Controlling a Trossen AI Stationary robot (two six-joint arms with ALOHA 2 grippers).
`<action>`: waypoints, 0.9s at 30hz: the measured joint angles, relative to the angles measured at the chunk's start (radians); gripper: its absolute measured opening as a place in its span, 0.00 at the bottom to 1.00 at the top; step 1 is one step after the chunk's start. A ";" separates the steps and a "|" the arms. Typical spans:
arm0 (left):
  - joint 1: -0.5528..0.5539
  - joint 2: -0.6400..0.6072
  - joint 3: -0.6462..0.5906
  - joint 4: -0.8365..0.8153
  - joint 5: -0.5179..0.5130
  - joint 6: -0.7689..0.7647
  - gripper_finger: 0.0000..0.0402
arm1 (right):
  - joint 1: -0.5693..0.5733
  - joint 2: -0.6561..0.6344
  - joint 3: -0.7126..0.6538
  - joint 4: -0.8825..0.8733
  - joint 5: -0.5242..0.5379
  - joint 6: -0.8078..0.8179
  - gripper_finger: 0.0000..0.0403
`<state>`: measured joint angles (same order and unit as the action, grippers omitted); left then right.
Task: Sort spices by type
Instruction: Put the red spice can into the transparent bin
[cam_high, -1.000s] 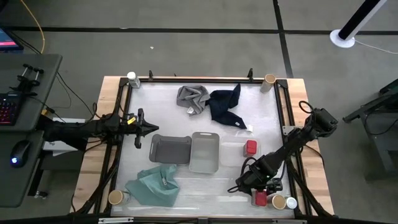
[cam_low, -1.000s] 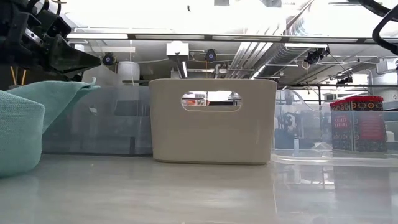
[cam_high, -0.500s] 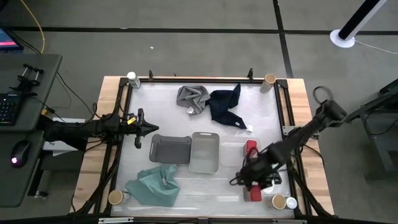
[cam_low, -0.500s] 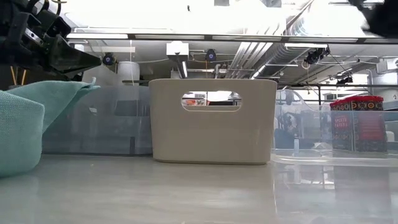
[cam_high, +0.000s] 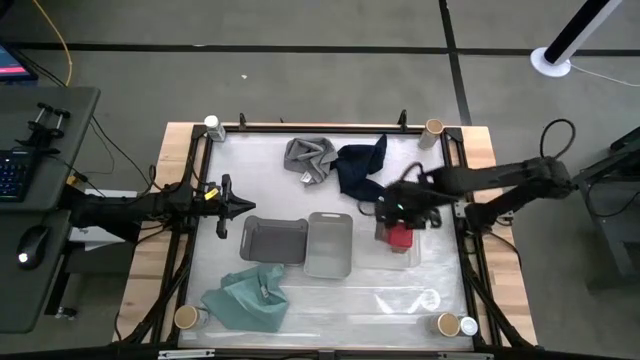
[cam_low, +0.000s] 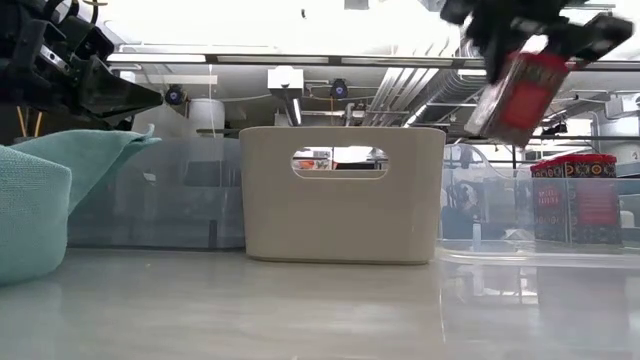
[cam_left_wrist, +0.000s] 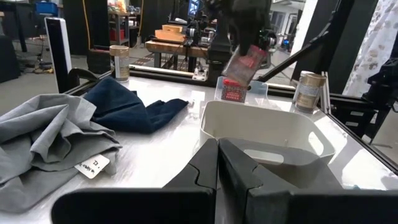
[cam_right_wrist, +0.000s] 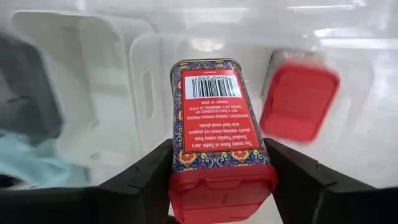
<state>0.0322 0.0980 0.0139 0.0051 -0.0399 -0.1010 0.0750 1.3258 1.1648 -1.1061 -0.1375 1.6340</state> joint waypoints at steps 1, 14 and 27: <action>0.000 0.000 0.000 0.000 0.000 0.000 0.00 | -0.026 0.018 0.000 -0.005 -0.027 -0.044 0.52; 0.000 0.000 0.000 0.000 0.000 0.000 0.00 | -0.141 0.231 -0.001 -0.077 -0.149 -0.328 0.52; 0.000 0.000 0.000 0.000 0.000 0.000 0.00 | -0.141 0.275 -0.001 -0.088 -0.159 -0.325 0.67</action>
<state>0.0322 0.0979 0.0143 0.0051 -0.0399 -0.1013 -0.0662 1.6005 1.1637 -1.1939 -0.2964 1.3086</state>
